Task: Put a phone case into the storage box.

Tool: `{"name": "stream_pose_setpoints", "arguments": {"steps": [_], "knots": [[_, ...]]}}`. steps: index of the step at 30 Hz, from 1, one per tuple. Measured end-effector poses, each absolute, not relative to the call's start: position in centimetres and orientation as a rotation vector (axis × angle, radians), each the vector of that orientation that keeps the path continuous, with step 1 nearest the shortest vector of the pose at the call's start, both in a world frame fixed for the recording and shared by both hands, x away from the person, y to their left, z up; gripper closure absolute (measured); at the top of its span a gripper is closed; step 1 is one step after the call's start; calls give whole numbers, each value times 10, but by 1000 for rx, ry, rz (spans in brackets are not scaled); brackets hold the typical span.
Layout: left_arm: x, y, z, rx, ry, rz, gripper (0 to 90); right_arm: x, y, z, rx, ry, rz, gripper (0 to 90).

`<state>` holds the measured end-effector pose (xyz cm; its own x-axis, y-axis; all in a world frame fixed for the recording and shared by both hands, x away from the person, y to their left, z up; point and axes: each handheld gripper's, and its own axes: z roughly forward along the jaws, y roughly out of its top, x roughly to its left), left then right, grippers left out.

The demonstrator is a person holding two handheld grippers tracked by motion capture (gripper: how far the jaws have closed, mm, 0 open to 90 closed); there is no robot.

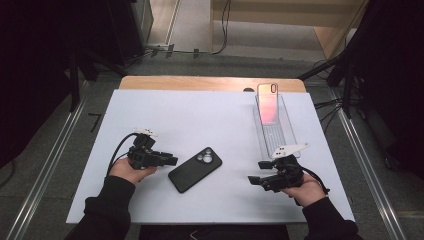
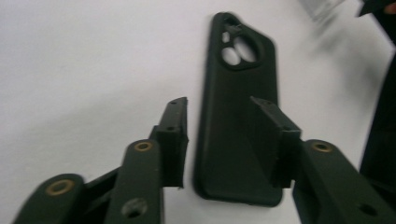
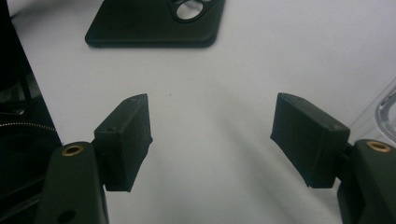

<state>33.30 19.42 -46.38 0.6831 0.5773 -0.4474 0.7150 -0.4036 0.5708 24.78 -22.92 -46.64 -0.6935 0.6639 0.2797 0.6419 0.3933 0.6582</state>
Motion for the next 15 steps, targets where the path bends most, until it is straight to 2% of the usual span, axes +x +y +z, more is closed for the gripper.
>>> {"name": "stream_pose_setpoints", "arguments": {"steps": [5,15], "knots": [[319,200,-461,2066,938,-212,420,246,-231,-466,1224,2594,1191,262],[293,200,-456,2055,899,-172,371,246,-232,-468,1230,2590,1177,258]]}}
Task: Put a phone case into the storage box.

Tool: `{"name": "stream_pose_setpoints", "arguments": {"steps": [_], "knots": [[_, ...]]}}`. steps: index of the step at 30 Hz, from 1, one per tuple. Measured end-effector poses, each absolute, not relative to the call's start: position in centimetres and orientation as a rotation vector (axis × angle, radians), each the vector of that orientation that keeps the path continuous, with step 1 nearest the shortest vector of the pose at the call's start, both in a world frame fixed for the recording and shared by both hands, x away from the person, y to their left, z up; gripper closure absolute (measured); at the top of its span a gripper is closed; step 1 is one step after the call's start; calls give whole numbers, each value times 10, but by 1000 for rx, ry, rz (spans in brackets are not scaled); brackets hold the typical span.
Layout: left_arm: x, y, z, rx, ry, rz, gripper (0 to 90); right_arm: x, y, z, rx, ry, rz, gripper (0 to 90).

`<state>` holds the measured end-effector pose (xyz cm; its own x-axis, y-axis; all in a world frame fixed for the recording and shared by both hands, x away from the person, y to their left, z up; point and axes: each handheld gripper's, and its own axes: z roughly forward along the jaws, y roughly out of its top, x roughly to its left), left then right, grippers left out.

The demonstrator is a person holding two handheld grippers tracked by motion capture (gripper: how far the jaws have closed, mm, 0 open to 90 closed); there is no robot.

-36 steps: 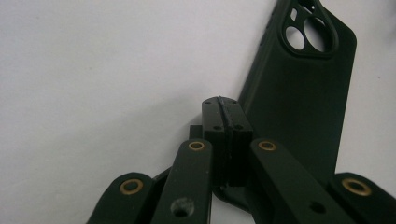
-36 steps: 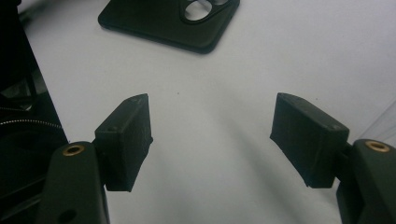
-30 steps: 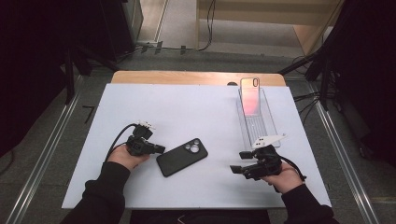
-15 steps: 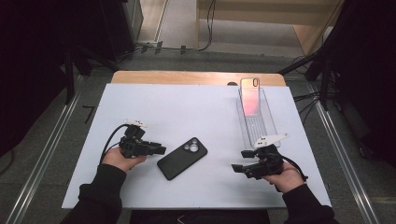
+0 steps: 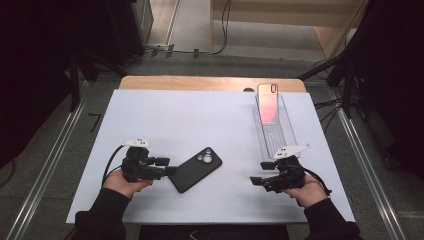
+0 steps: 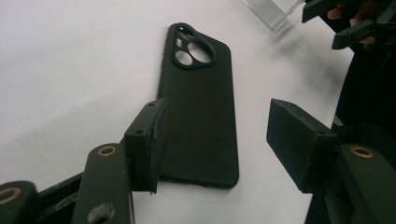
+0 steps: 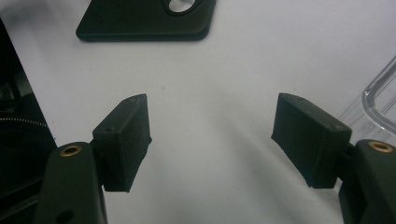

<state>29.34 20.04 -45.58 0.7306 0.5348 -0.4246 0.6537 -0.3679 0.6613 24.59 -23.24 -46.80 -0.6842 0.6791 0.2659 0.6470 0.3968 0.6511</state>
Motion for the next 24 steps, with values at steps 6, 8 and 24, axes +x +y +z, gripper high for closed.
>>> {"name": "stream_pose_setpoints", "arguments": {"steps": [6,8,24], "knots": [[279,201,-458,2073,913,-199,379,246,-233,-469,1237,2593,1164,257],[276,200,-459,2081,897,-182,339,246,-233,-469,1235,2593,1164,257],[279,193,-449,2075,802,-191,262,248,-231,-471,1234,2599,1156,258]]}}
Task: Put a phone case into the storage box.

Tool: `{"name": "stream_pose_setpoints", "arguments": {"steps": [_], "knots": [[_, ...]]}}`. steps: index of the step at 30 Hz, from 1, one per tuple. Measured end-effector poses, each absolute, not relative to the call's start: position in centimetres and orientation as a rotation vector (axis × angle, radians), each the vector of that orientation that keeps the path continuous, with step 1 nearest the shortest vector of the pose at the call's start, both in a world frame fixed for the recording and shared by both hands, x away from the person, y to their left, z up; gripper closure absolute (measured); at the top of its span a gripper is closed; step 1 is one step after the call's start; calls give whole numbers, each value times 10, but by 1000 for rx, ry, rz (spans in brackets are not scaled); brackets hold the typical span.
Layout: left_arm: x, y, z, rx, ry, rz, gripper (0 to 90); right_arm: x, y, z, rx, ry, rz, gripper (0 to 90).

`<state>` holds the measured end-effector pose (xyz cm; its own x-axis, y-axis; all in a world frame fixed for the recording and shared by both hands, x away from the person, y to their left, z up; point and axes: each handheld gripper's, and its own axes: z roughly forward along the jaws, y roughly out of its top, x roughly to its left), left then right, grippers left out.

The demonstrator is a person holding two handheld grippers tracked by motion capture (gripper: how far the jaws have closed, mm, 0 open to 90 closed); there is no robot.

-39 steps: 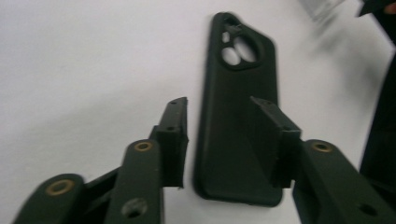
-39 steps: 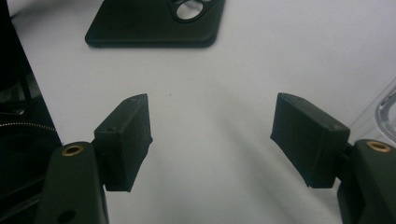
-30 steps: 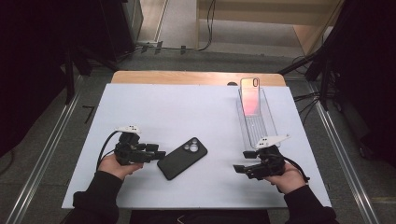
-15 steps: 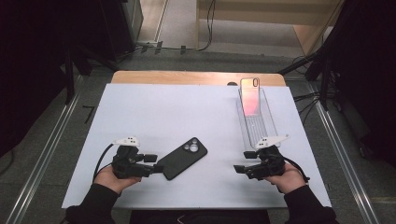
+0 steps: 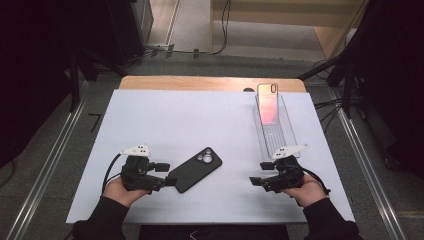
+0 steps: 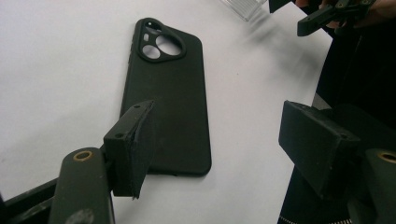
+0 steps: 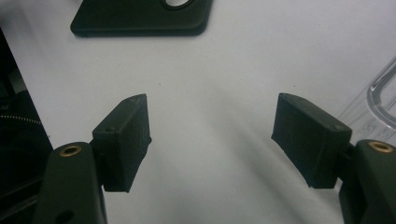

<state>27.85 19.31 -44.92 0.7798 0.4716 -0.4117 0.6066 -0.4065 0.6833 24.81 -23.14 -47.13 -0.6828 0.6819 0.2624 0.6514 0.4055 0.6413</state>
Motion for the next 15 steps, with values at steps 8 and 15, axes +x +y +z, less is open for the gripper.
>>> {"name": "stream_pose_setpoints", "arguments": {"steps": [8,15], "knots": [[287,183,-442,2046,765,-216,154,248,-231,-471,1232,2598,1151,257],[298,171,-442,2042,745,-259,0,248,-231,-471,1234,2595,1156,257]]}}
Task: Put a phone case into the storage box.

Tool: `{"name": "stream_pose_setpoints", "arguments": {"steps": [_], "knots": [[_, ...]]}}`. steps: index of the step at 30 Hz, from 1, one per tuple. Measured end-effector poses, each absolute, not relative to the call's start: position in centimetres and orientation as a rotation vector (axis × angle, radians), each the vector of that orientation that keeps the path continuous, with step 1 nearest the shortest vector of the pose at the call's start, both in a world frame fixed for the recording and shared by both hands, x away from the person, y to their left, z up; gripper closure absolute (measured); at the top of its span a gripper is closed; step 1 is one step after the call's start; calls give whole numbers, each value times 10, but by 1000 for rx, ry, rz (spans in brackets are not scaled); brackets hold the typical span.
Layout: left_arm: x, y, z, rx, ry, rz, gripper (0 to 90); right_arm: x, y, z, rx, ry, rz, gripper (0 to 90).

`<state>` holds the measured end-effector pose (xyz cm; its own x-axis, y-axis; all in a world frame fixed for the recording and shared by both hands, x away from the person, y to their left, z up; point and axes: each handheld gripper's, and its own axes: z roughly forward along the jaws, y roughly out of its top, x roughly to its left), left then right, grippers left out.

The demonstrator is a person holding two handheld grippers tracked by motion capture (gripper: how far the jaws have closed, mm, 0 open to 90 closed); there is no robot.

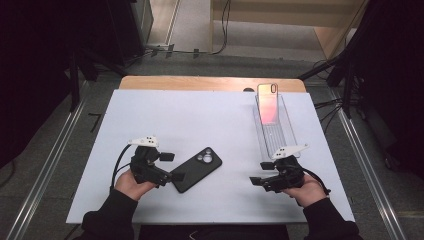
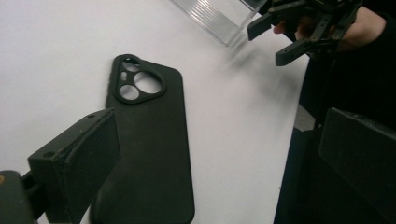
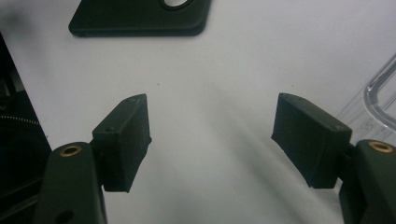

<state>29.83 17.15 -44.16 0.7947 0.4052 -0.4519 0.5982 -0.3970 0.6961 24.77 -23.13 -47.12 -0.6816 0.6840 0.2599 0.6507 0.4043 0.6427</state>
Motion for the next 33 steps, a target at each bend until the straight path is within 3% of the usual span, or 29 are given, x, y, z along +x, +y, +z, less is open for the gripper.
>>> {"name": "stream_pose_setpoints", "arguments": {"steps": [26,33], "knots": [[335,131,-456,2108,777,-179,0,248,-232,-472,1242,2593,1146,257],[334,126,-462,2168,810,-102,0,249,-232,-472,1237,2601,1142,258]]}}
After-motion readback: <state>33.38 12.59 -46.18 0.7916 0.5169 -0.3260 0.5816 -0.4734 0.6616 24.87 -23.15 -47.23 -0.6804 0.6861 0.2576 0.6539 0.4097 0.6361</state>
